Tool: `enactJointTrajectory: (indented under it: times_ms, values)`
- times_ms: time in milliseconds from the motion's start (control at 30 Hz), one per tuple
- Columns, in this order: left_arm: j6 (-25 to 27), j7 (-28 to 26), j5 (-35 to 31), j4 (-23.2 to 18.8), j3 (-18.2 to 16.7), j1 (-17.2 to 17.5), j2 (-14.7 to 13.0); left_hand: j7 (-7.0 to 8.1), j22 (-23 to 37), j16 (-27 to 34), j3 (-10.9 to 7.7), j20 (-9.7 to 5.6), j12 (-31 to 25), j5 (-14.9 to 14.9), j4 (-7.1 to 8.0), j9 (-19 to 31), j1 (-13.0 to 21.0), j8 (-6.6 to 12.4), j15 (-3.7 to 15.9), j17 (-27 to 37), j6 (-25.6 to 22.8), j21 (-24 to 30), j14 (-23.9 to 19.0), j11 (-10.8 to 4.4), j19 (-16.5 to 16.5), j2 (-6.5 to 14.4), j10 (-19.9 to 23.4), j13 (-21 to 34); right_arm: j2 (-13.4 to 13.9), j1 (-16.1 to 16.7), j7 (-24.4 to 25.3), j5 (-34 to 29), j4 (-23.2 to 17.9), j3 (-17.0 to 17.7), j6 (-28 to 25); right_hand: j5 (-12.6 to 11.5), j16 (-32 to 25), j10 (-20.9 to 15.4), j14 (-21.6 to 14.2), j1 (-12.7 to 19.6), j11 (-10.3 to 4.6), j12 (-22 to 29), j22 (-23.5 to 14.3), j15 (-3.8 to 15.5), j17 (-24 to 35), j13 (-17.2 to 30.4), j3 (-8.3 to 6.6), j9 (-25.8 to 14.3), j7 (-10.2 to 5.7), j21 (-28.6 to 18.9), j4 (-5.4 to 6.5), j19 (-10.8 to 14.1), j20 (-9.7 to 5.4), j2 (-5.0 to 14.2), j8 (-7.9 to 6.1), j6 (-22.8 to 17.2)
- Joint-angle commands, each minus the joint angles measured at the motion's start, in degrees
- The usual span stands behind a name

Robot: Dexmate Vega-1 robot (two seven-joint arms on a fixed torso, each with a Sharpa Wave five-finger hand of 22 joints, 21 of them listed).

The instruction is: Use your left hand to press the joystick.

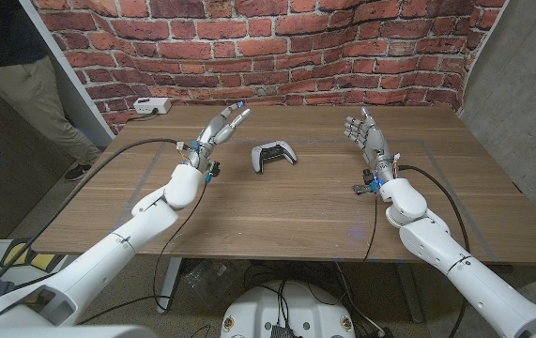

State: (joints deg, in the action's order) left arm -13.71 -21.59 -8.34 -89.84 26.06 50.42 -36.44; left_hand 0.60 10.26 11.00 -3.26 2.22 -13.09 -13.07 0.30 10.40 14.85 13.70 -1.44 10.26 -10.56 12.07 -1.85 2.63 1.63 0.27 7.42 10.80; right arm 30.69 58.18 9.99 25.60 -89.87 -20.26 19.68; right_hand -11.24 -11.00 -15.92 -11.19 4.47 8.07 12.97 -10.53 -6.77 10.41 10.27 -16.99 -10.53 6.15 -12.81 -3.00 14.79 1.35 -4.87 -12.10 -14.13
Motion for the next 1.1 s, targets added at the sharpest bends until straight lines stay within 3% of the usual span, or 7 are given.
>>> enactJointTrajectory:
  times_ms: [33,100,200,367,600,767,1100]
  values:
    - [9.26,-2.06,-10.14,-7.61,3.50,-1.47,-2.36,-0.05,0.19,0.29,0.13,-0.65,0.06,0.01,-0.24,0.18,0.14,0.02,0.17,0.27,-0.67,-0.14,-0.34,0.07,0.28,0.49,0.44,0.09,0.06,0.21,-0.42,0.60,0.44,0.48,1.25,-0.33,0.17,0.34,0.17,0.39,0.24,-0.13,-0.18,-0.13,0.16,0.29,-0.12,-0.26,-0.29,0.11,-0.37,-0.05,-0.06,0.44,-0.03,-0.32]
    - [11.08,-1.64,-11.27,-8.66,3.92,-1.59,-2.78,0.17,0.19,0.11,0.18,-0.70,0.22,0.02,-0.20,0.19,0.11,0.06,0.07,0.27,-1.09,-0.26,0.04,0.27,0.53,0.54,0.21,0.08,0.16,0.23,-0.52,0.50,0.49,0.49,1.39,-0.33,0.19,0.37,0.21,0.40,0.28,-0.15,-0.18,-0.19,0.16,0.30,-0.10,-0.27,-0.25,0.14,-0.38,-0.09,-0.04,0.45,-0.02,-0.34]
    - [13.39,-0.39,-12.24,-10.22,4.45,-1.73,-3.48,2.12,0.20,-0.25,0.39,-0.88,0.80,0.07,-0.08,0.18,0.06,-0.02,-1.42,0.26,-2.28,-0.48,0.83,1.63,1.02,0.75,-0.74,0.08,0.16,0.24,-0.74,1.06,0.48,0.56,1.01,-0.33,0.20,0.42,0.24,0.40,0.32,-0.18,-0.18,-0.16,0.17,0.30,-0.09,-0.27,-0.27,0.14,-0.39,-0.06,0.00,0.47,0.01,-0.32]
    - [17.55,1.49,-14.56,-12.43,5.54,-2.24,-4.58,3.78,0.22,-0.66,0.61,-0.73,1.54,0.13,0.06,0.17,-0.03,-0.88,-2.06,0.27,-1.46,-0.93,2.43,2.14,2.46,0.95,-2.54,0.09,-0.24,-0.52,-2.06,1.54,1.88,0.12,1.43,-0.32,0.18,0.35,0.17,0.42,0.38,-0.17,-0.18,-0.18,0.17,0.31,-0.06,-0.28,-0.29,0.17,-0.41,-0.07,0.00,0.49,0.03,-0.38]
    - [23.73,2.77,-18.38,-15.14,7.19,-2.87,-5.03,1.63,0.24,-0.95,1.10,-0.01,2.16,0.21,0.31,0.15,-0.26,-0.32,-3.25,0.29,-5.09,-1.11,5.06,3.31,4.02,1.15,-5.05,0.10,-0.74,-1.14,-2.73,1.86,3.09,-0.12,1.77,-0.33,0.26,0.39,0.34,0.46,0.45,-0.23,-0.19,-0.25,0.18,0.32,-0.04,-0.29,-0.17,0.32,-0.44,-0.32,-0.07,0.59,0.08,-0.45]
    - [26.87,4.70,-21.00,-16.73,8.77,-4.04,-5.43,1.38,0.25,-0.95,1.44,-0.20,2.36,0.22,0.43,0.09,-0.39,0.35,-3.00,0.30,-8.45,-1.33,6.45,3.24,5.47,1.19,-6.72,0.09,-0.94,-1.43,-2.62,1.38,3.92,-0.05,2.61,-0.35,0.36,0.39,0.61,0.54,0.51,-0.26,-0.19,-0.23,0.19,0.33,-0.06,-0.30,0.03,0.47,-0.47,-0.62,-0.27,0.70,0.12,-0.47]
    - [33.83,8.71,-26.93,-18.96,11.88,-6.53,-5.47,0.77,0.30,-1.01,1.76,0.90,2.47,0.27,0.58,0.07,-0.58,-0.32,-2.90,0.31,-8.22,-1.47,7.87,3.08,6.91,1.22,-8.21,0.09,-0.80,-1.16,-2.71,1.79,4.00,0.40,2.93,-0.37,0.37,0.34,0.71,0.65,0.61,-0.28,-0.19,-0.26,0.20,0.34,-0.05,-0.31,0.14,0.58,-0.54,-0.78,-0.20,0.83,0.14,-0.64]
